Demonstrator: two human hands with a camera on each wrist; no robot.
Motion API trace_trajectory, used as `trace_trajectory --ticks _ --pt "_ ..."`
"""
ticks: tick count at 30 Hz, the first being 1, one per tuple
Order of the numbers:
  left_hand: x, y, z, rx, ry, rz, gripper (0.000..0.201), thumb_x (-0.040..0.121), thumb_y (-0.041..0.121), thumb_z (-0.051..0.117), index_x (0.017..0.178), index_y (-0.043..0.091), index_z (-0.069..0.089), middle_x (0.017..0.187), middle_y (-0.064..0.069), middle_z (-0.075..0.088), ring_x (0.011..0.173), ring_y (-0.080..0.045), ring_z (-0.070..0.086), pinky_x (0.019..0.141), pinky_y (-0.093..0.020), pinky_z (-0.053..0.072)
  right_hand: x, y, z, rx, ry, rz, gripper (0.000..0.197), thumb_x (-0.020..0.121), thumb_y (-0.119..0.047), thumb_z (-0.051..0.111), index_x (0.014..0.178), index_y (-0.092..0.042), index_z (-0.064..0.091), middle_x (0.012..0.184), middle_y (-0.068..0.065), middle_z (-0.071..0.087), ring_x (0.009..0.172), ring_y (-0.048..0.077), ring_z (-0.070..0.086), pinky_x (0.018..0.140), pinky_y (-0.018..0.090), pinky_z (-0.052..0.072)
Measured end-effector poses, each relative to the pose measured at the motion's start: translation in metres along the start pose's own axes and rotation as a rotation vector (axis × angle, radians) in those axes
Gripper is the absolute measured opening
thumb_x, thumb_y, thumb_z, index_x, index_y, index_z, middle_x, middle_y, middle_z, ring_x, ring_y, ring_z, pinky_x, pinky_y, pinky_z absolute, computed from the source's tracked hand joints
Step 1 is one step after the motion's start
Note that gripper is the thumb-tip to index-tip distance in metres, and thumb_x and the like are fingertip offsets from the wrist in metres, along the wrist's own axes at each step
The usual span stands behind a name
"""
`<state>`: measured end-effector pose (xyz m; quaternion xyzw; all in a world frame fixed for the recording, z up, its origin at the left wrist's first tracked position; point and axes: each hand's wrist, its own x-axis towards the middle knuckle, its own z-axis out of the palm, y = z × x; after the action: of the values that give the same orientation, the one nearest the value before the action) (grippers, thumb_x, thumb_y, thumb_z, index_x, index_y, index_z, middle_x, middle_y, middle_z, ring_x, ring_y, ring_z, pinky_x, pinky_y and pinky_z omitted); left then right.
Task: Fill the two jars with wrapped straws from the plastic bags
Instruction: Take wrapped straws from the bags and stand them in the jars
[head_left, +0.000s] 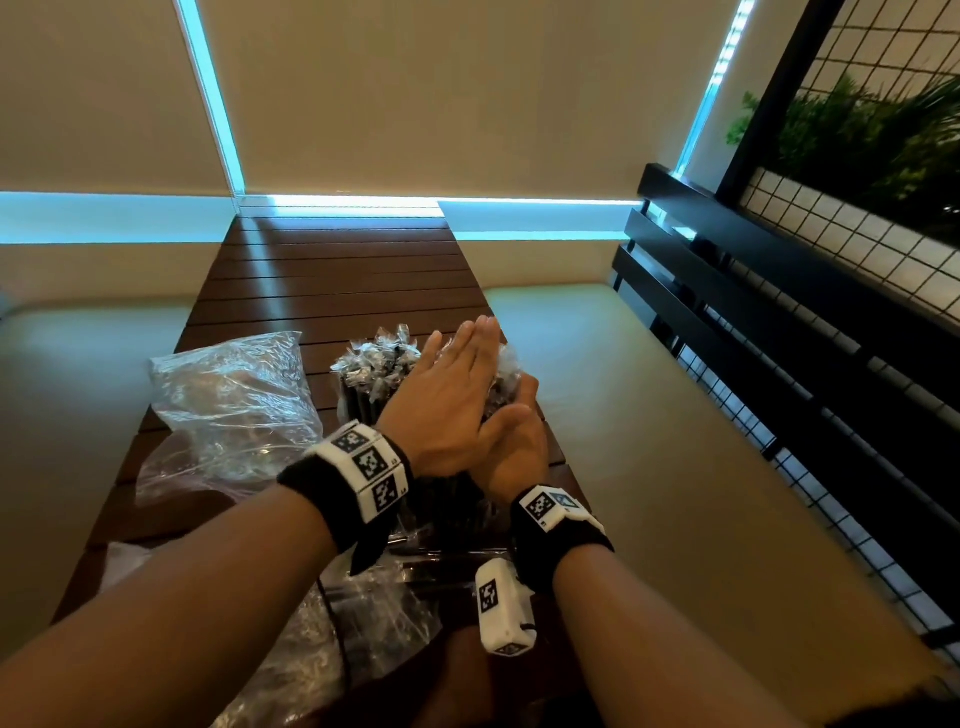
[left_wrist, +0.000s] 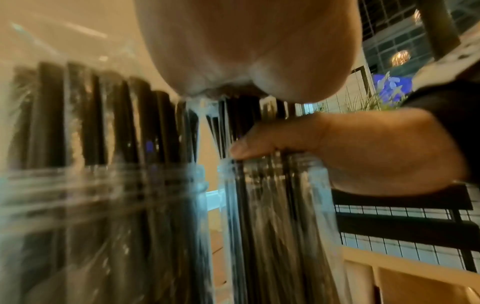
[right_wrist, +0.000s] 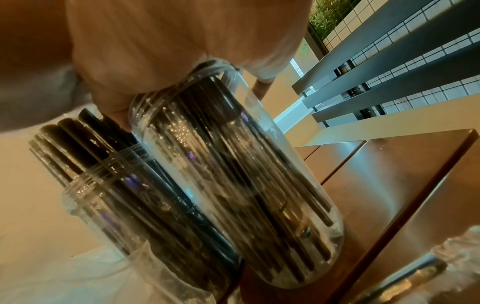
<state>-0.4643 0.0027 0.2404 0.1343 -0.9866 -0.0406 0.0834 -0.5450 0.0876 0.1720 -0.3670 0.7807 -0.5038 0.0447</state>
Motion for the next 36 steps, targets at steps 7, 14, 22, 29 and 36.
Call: trace_trajectory --ticks 7,14,22,29,36 --pt "0.000 -0.006 -0.006 -0.062 -0.021 0.011 0.101 0.083 0.081 0.007 0.154 0.014 -0.020 0.164 -0.004 -0.015 0.152 -0.020 -0.012 0.122 -0.050 -0.008 -0.014 0.004 -0.010 -0.097 -0.084 0.025 0.101 0.064 -0.076 0.066 0.145 -0.038 0.020 0.143 -0.020 0.037 0.130 0.013 0.044 0.106 0.049 0.042" --pt "-0.047 -0.021 -0.054 -0.342 0.576 0.011 0.053 0.093 0.055 0.039 0.128 0.017 0.053 0.121 -0.003 0.056 0.108 -0.016 0.054 0.095 -0.040 0.045 -0.070 0.005 -0.047 -0.279 0.198 -0.106 0.032 0.083 -0.054 0.052 0.089 -0.025 0.040 0.088 -0.008 0.042 0.074 0.015 0.043 0.069 0.032 0.040" --pt "-0.133 -0.070 -0.047 -0.164 0.177 -0.449 0.028 0.074 0.039 0.044 0.087 0.026 0.064 0.081 0.005 0.068 0.078 -0.020 0.064 0.064 -0.033 0.049 -0.089 -0.017 -0.004 -0.648 -0.754 -0.289 0.035 0.089 -0.032 0.056 0.122 -0.020 0.051 0.117 0.003 0.056 0.105 0.026 0.056 0.086 0.039 0.050" --pt "-0.202 -0.102 0.011 -0.001 -0.758 -0.559 0.080 0.073 0.037 0.075 0.142 0.028 0.036 0.141 -0.005 0.047 0.125 -0.028 0.050 0.103 -0.048 0.045 -0.086 -0.021 0.032 -0.963 -0.954 -0.162 0.071 0.080 -0.034 0.069 0.137 -0.015 0.032 0.123 0.013 0.058 0.112 0.036 0.060 0.091 0.045 0.052" --pt "-0.222 -0.113 0.031 -0.078 -0.682 -0.526 0.097 0.068 0.041 0.079 0.150 0.028 0.028 0.150 -0.007 0.038 0.134 -0.029 0.043 0.107 -0.041 0.043 -0.082 -0.025 0.040 -1.047 -0.983 -0.236 0.053 0.089 -0.030 0.062 0.134 -0.014 0.039 0.123 0.014 0.057 0.110 0.038 0.061 0.088 0.044 0.052"
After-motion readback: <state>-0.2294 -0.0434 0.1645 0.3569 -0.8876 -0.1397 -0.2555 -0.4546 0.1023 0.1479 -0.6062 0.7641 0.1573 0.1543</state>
